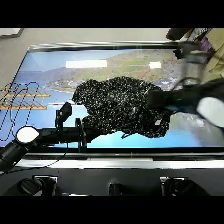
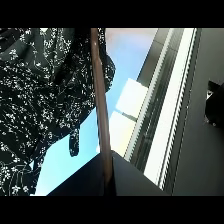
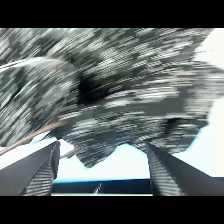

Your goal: Fold the clothes and pants, and hang the long-sleeved shirts on hangers.

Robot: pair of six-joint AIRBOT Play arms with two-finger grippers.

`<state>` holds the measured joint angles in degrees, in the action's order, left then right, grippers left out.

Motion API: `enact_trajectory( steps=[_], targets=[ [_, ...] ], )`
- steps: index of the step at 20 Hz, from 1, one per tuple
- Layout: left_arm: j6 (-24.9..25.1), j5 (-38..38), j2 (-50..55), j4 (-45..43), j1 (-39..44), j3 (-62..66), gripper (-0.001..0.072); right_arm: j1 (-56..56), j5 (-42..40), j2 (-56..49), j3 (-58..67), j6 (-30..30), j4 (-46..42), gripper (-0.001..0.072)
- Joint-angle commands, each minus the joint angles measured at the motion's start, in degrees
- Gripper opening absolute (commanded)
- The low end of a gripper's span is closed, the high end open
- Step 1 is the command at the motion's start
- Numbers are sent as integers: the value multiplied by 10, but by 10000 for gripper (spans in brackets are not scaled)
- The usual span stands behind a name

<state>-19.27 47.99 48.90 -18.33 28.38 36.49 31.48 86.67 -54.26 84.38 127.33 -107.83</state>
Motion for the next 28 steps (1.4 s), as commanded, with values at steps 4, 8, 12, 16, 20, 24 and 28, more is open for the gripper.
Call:
enact_trajectory(
  steps=[4, 8, 12, 16, 20, 24, 28],
  targets=[
    [0, -1, 0, 0, 0, 0, 18, -350, 22, 16, 0, -211, 259, 599],
    [0, -1, 0, -1, 0, 0, 18, -422, 89, -26, 0, -615, 434, 602],
    [-1, -1, 0, -1, 0, 0, 18, -350, 65, -61, 0, -932, 438, 601],
    [-2, -1, 0, -1, 0, 0, 18, -288, 34, -113, -1, -968, 438, 601],
    [-2, -1, 0, -1, 0, 0, 18, -255, 20, -158, -1, -970, 442, 599],
    [-2, -1, 0, -1, 0, 0, 18, -255, 16, -188, -1, -978, 472, 557],
    [-3, -1, 0, -1, 0, 0, 19, -255, 38, -185, -1, -1000, 483, 27]
  ],
)
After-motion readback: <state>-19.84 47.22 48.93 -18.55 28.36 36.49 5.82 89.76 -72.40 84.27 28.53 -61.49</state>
